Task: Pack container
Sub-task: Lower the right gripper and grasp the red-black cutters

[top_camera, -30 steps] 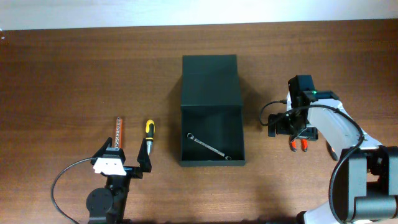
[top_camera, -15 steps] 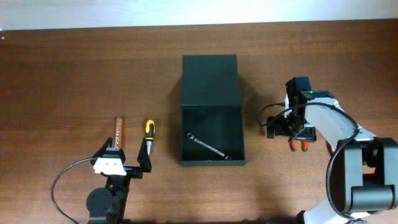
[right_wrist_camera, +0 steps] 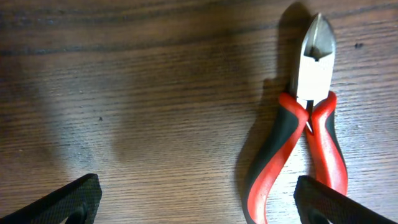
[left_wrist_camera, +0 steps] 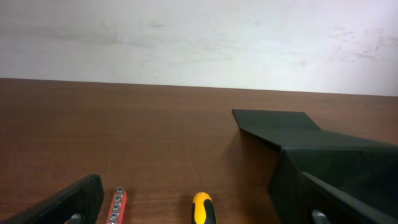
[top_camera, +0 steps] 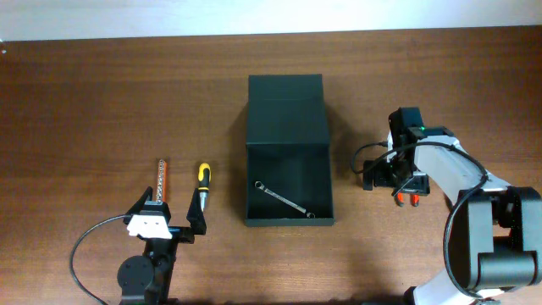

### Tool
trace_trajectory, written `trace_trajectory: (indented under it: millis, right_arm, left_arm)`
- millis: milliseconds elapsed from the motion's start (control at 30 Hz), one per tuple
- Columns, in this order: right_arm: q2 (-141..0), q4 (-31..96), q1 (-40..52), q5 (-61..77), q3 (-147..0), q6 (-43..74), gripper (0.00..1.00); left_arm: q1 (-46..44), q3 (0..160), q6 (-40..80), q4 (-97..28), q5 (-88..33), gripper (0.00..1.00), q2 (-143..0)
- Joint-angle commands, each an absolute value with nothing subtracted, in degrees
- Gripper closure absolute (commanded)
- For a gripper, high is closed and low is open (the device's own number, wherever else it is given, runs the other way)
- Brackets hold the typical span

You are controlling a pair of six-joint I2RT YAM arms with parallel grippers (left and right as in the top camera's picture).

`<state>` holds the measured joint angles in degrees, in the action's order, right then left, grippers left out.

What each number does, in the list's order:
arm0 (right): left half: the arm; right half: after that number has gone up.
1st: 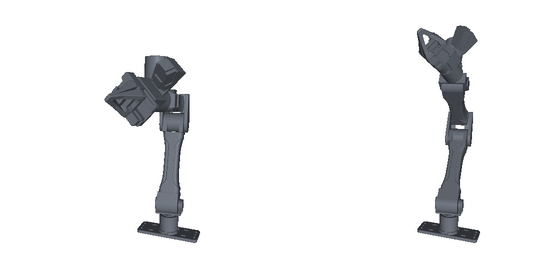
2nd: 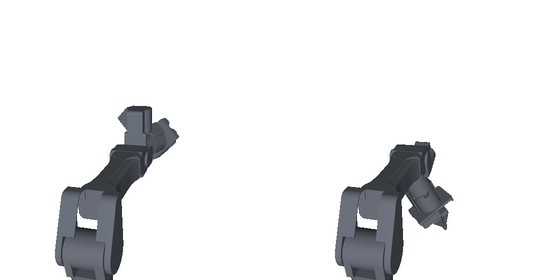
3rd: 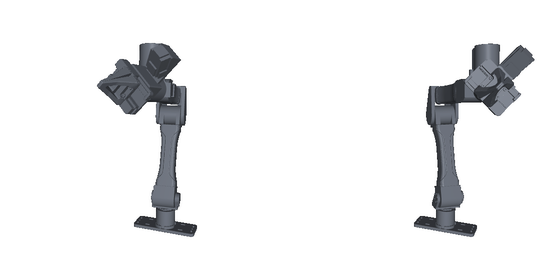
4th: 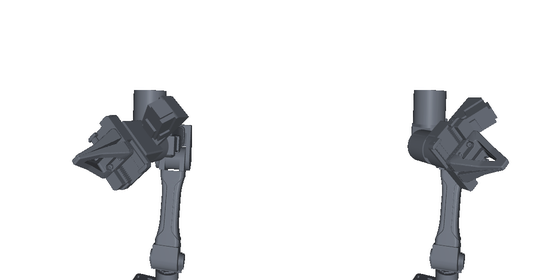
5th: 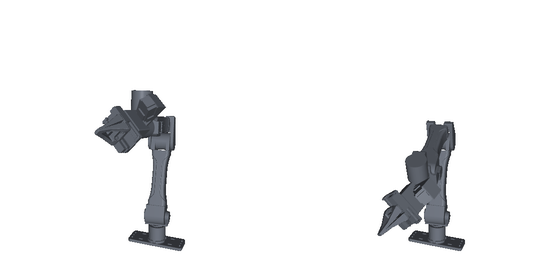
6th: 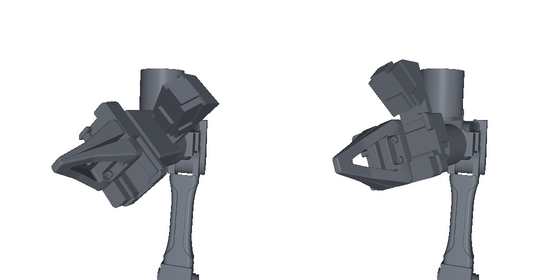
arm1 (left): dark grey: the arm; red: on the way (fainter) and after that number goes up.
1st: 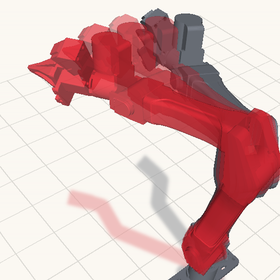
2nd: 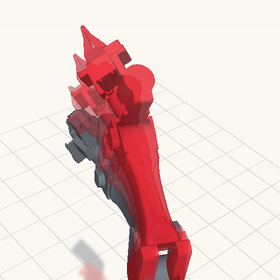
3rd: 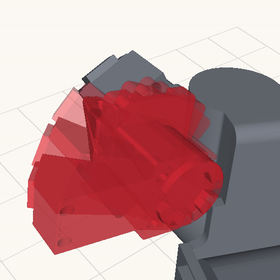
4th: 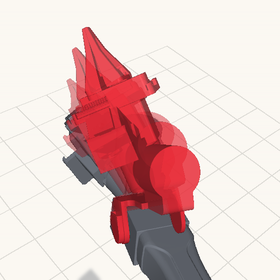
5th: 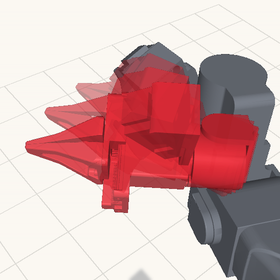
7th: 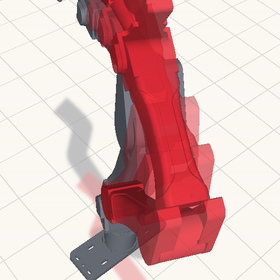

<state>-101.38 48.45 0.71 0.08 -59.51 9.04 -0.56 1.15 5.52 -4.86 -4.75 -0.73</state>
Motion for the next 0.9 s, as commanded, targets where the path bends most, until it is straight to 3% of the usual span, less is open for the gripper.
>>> trace_trajectory:
  millis: [0,867]
  right_arm:
    - [-101.8,48.0,0.2,0.2,-59.0,9.5,0.01]
    - [-101.8,47.1,0.3,-0.7,-59.0,11.5,0.01]
  left_arm:
    - [-0.2,0.9,4.6,-4.8,-5.6,0.01,-0.4]
    - [-0.2,0.9,4.6,-4.8,-5.6,0.01,-0.4]
